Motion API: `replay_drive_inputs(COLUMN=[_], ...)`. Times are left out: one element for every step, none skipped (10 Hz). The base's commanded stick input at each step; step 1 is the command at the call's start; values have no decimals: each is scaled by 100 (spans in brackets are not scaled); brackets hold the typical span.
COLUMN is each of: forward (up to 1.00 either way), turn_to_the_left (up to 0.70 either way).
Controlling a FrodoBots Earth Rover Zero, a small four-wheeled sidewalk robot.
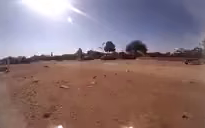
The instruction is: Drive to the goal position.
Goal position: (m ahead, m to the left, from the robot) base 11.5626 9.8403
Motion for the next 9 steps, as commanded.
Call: replay_drive_inputs(forward=[70,70,70,70,70,70,70,70,70], turn_to_the_left=[0,0,0,0,0,0,0,2,2])
